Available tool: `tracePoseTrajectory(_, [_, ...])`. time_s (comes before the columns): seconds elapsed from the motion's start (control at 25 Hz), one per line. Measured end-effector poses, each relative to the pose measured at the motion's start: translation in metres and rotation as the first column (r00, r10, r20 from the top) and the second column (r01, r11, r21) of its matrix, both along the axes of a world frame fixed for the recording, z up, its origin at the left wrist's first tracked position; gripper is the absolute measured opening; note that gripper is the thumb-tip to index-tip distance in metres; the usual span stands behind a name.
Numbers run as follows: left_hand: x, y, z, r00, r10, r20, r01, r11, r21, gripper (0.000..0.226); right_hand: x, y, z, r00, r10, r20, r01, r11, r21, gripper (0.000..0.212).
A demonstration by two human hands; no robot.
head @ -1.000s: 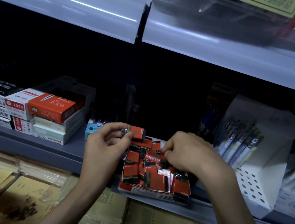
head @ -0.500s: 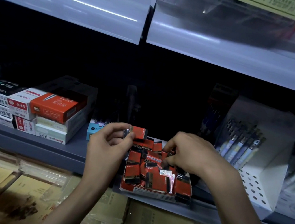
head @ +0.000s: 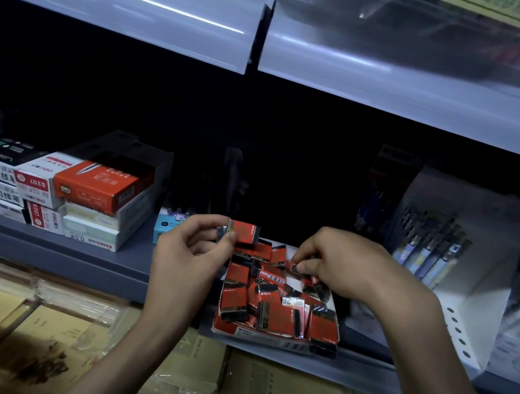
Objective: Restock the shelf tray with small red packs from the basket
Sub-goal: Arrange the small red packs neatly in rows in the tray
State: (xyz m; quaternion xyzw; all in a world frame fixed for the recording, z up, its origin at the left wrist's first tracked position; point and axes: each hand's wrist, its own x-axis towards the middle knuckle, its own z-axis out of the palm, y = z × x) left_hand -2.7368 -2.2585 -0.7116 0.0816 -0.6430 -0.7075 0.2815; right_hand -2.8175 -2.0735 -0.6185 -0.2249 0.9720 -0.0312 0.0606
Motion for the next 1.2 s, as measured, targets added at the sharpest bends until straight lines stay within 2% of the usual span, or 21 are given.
tracePoseTrajectory(0.24, [0.000, -0.001, 0.000, 1.000, -0.006, 0.003, 0.006, 1.000, 0.006, 0.016, -0.001, 0.005, 0.002, 0.999, -0.004, -0.053, 0.002, 1.000, -0.027, 0.020])
tracePoseTrajectory(0.44, [0.000, -0.001, 0.000, 1.000, -0.003, 0.009, 0.003, 1.000, -0.001, 0.018, 0.006, 0.002, -0.008, 0.977, 0.021, -0.210, -0.030, 0.999, -0.040, 0.023])
tracePoseTrajectory(0.64, [-0.001, 0.000, -0.001, 1.000, 0.011, 0.008, -0.011, 1.000, -0.015, 0.018, 0.011, 0.001, -0.015, 0.985, 0.005, -0.171, -0.022, 0.995, -0.096, 0.014])
tracePoseTrajectory(0.76, [0.000, 0.001, -0.001, 1.000, 0.014, 0.006, -0.013, 1.000, -0.016, 0.018, 0.015, -0.001, -0.016, 0.989, -0.033, -0.147, 0.020, 0.996, -0.089, 0.036])
tracePoseTrajectory(0.8, [0.000, 0.001, -0.001, 1.000, 0.015, 0.005, -0.015, 1.000, -0.015, 0.018, 0.015, -0.002, -0.016, 0.986, -0.036, -0.164, 0.023, 0.996, -0.082, 0.038])
tracePoseTrajectory(0.96, [0.000, 0.001, 0.000, 1.000, 0.010, 0.001, -0.010, 1.000, -0.008, 0.017, 0.016, 0.000, -0.015, 0.966, 0.005, -0.257, -0.026, 0.997, -0.078, 0.020])
tracePoseTrajectory(1.2, [-0.001, 0.000, -0.001, 1.000, 0.010, 0.002, -0.010, 1.000, -0.004, 0.016, 0.015, 0.006, -0.006, 0.963, -0.050, -0.264, -0.001, 0.981, -0.192, 0.016])
